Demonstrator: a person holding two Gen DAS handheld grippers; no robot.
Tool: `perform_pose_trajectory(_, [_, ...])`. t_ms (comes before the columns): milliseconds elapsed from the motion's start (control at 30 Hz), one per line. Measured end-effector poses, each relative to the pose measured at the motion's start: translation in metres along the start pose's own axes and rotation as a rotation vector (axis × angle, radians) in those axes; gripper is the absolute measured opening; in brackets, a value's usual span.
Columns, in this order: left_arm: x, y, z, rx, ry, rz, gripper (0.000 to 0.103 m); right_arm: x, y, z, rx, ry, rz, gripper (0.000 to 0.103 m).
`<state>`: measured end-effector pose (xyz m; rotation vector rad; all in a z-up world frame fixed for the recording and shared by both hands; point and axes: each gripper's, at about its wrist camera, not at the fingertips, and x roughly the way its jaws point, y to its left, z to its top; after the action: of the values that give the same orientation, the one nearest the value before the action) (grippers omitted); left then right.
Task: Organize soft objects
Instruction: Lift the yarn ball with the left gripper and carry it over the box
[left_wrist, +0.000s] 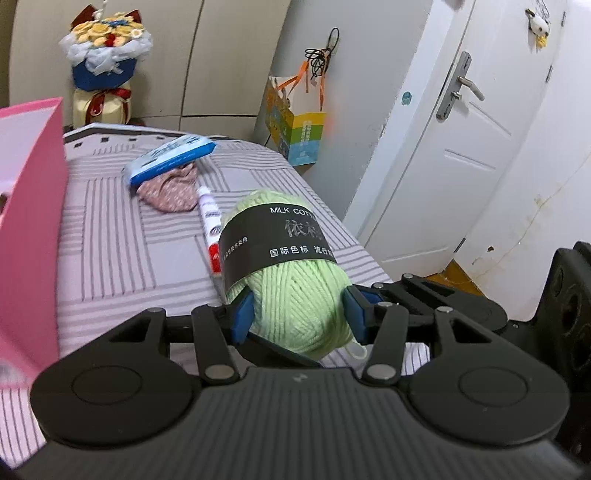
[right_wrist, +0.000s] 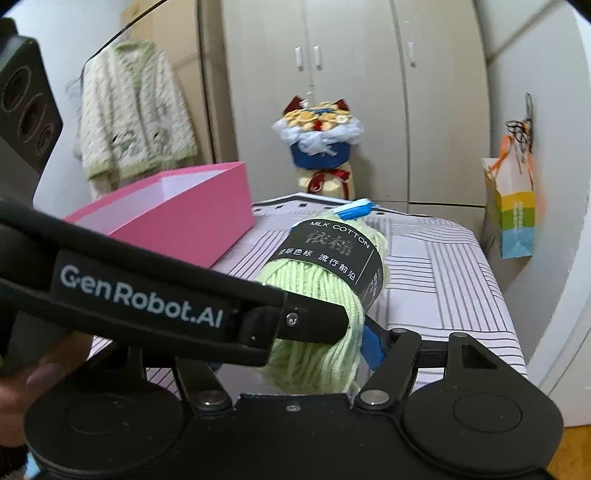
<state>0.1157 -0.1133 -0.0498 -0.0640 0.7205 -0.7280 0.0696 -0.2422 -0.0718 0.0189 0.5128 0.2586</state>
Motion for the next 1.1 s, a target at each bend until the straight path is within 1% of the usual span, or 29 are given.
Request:
perform_pose_trajectory(167, [-0.031, 0.004, -0.015, -0.024, -0.018, 0.013, 0.049, -0.017, 0.028, 0.001, -0.051, 0.023, 0.026, 0.074])
perform_pose_trajectory(333, [-0.067, 0.008, -0.025, -0.027, -0.053, 0.046, 0.050, -0.034, 0.054, 0.006, -0.089, 0.023, 0.078, 0.074])
perform_pose_trajectory(400, [-0.080, 0.012, -0.030, -0.036, -0.057, 0.059, 0.050, -0.039, 0.065, 0.009, -0.098, 0.038, 0.096, 0.074])
perform_pose_trajectory(500, [-0.100, 0.016, -0.036, -0.052, -0.053, 0.088, 0.050, -0.044, 0.084, 0.014, -0.118, 0.059, 0.123, 0.074])
perform_pose_trajectory(600, [-0.120, 0.018, -0.039, -0.050, -0.071, 0.127, 0.050, -0.048, 0.103, 0.020, -0.165, 0.045, 0.150, 0.074])
perform_pose_trajectory(700, [-0.142, 0.022, -0.037, -0.040, -0.112, 0.160, 0.050, -0.053, 0.118, 0.029, -0.194, 0.006, 0.178, 0.074])
perform_pose_trajectory(833, [-0.165, 0.035, -0.030, -0.029, -0.173, 0.201, 0.050, -0.048, 0.133, 0.047, -0.216, -0.044, 0.222, 0.074])
perform_pose_trajectory(967, [-0.178, 0.054, -0.018, -0.029, -0.212, 0.232, 0.050, -0.034, 0.145, 0.066, -0.242, -0.082, 0.265, 0.074])
perform_pose_trajectory(1100, [-0.182, 0.077, 0.000, -0.029, -0.228, 0.256, 0.051, -0.011, 0.151, 0.089, -0.251, -0.090, 0.316, 0.074])
